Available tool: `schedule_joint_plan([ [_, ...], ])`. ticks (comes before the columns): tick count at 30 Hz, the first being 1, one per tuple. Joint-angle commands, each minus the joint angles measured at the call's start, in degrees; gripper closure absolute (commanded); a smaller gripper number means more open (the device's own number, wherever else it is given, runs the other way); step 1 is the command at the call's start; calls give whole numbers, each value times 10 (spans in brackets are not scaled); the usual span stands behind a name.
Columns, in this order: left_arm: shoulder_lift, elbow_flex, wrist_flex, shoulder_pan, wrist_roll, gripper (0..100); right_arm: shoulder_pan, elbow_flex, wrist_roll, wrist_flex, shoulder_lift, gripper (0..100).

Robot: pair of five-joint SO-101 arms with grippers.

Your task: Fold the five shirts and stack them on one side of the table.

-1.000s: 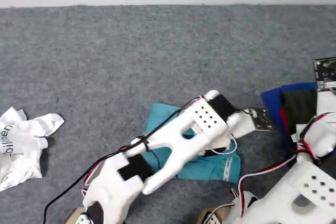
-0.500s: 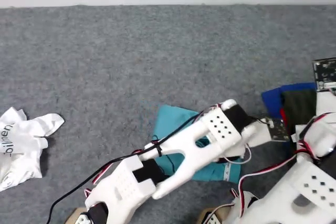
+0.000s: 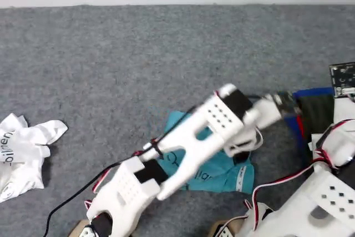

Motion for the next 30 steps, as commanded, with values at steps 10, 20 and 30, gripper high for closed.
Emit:
schedule_joint_plan([
  [10, -65, 10, 12, -228, 26, 676, -37, 40, 6, 6, -7, 754],
  [20, -65, 132, -40, -294, 11, 676, -443, 207, -53, -120, -3, 754],
  [30, -65, 174, -99, -295, 11, 676, -612, 376, -83, -335, -2, 754],
])
